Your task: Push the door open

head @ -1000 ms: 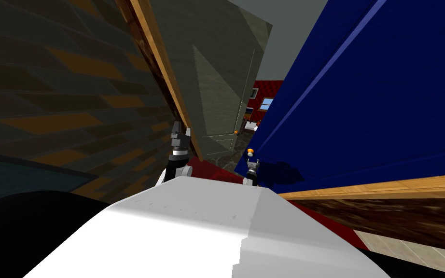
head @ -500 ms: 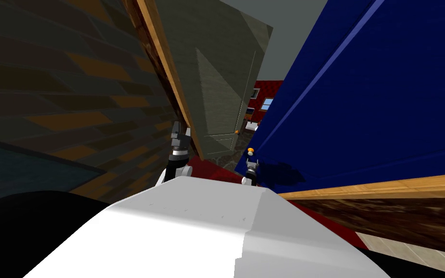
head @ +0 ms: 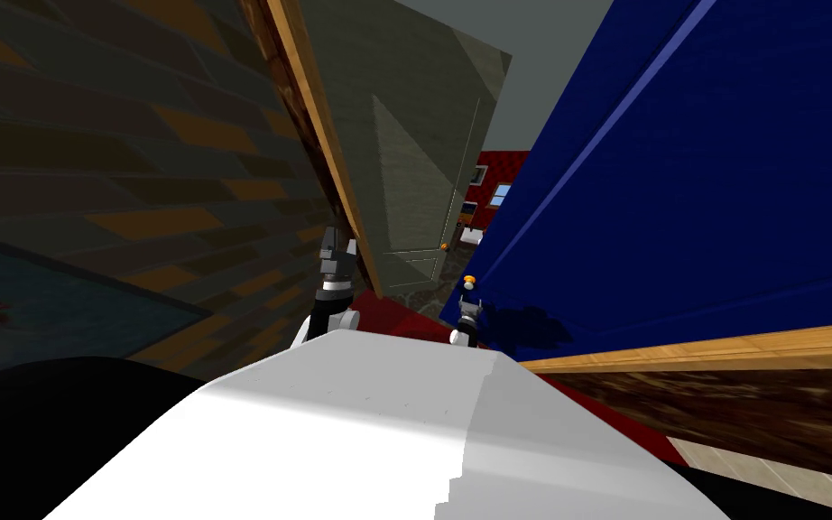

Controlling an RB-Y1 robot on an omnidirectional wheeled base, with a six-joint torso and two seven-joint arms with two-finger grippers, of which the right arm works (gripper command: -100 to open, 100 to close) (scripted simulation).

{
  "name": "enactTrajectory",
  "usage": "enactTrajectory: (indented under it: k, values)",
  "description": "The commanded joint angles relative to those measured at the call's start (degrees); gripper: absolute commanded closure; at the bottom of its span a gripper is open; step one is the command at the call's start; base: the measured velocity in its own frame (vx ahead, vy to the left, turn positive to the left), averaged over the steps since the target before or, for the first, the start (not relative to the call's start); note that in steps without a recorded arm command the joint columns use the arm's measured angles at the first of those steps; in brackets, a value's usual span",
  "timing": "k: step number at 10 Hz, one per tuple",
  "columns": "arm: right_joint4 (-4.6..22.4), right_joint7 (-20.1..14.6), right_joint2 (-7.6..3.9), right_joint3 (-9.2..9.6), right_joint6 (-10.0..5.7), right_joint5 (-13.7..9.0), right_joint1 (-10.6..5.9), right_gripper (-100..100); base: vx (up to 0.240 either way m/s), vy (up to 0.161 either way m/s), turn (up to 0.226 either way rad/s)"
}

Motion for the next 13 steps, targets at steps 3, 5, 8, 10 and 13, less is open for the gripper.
enactTrajectory:
  k: [3, 5, 8, 10, 13]
  values:
    - [0.4, -5.7, 0.35, 0.92, 0.27, -2.3, -0.4, -100, -0.038, 0.002, 0.026]
    - [0.6, -7.7, 0.51, 1.26, 0.36, -3.2, -0.56, -100, -0.032, 0.001, 0.029]
    - [1.0, -12.5, 0.9, 2.01, 0.57, -5.1, -0.9, -100, -0.029, 0.002, 0.024]
    - [1.1, -14.5, 1.07, 2.31, 0.65, -5.8, -1.04, -100, -0.029, 0.001, 0.02]
    - [1.4, -15.4, -0.01, 2.26, 0.57, -6.2, -1.18, -100, 0.023, -0.017, 0.014]
